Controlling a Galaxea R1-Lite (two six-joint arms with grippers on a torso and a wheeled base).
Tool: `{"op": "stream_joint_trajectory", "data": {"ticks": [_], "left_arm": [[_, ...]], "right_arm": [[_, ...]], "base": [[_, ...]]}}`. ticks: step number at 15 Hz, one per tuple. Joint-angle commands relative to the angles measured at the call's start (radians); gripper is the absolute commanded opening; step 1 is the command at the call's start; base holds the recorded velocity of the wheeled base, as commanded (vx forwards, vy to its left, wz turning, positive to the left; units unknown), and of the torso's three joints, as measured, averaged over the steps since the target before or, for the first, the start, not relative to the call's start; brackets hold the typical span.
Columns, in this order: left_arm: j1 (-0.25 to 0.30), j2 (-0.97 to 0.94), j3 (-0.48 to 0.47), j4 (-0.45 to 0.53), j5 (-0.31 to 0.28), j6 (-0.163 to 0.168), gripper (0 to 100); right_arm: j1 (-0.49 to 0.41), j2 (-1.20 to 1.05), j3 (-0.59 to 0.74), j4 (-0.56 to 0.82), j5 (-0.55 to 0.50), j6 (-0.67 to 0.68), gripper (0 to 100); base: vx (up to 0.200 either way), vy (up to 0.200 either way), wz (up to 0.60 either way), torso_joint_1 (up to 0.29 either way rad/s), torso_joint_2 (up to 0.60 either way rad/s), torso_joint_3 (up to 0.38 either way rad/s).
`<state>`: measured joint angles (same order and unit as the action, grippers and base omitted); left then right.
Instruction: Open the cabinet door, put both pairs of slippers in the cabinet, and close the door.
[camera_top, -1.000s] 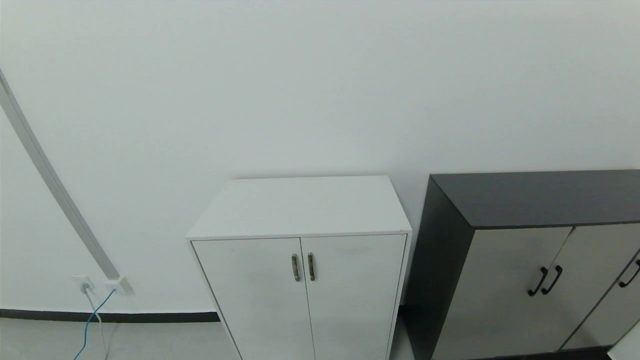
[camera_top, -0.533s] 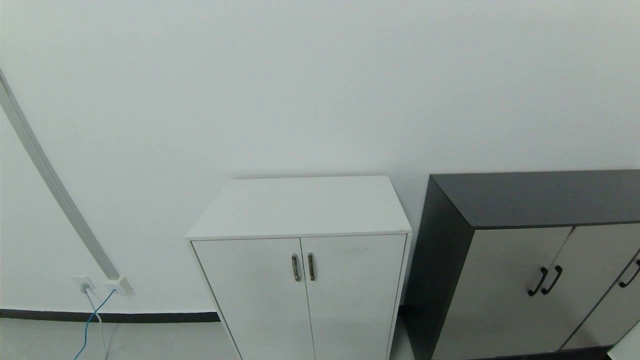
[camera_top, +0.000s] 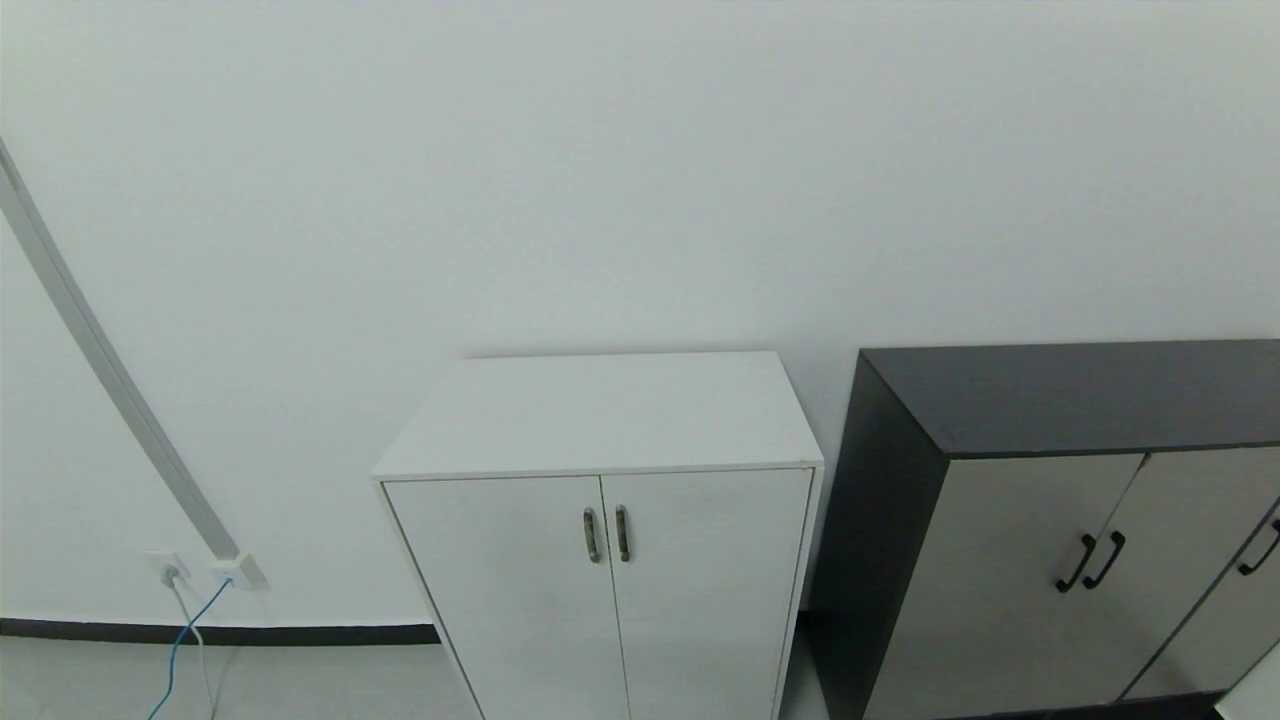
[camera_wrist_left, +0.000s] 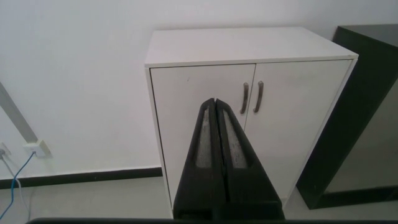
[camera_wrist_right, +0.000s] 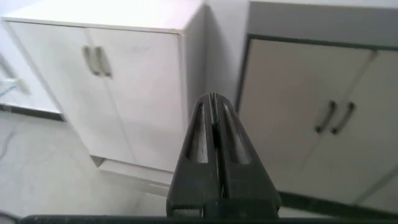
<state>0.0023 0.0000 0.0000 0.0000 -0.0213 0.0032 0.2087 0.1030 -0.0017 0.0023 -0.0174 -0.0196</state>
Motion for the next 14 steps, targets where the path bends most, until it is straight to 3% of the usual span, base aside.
{"op": "stream_joint_trajectory", "data": {"ticks": [1, 6, 8, 14], "left_arm": [[0.001, 0.000, 0.000, 0.000, 0.000, 0.000, 0], [0.001, 0.000, 0.000, 0.000, 0.000, 0.000, 0], [0.001, 0.000, 0.000, 0.000, 0.000, 0.000, 0], [0.001, 0.000, 0.000, 0.000, -0.003, 0.008, 0]], "right_arm": [[-0.092, 0.034, 0.000, 0.001, -0.001, -0.002, 0], [-0.140, -0.008, 0.000, -0.001, -0.006, 0.010, 0], [-0.204, -0.017, 0.000, -0.001, -0.004, 0.007, 0], [-0.213, -0.100, 0.000, -0.002, 0.005, 0.024, 0]], "base": [[0.000, 0.000, 0.00, 0.000, 0.00, 0.000], [0.000, 0.000, 0.00, 0.000, 0.00, 0.000], [0.000, 0.000, 0.00, 0.000, 0.00, 0.000], [0.000, 0.000, 0.00, 0.000, 0.00, 0.000]]}}
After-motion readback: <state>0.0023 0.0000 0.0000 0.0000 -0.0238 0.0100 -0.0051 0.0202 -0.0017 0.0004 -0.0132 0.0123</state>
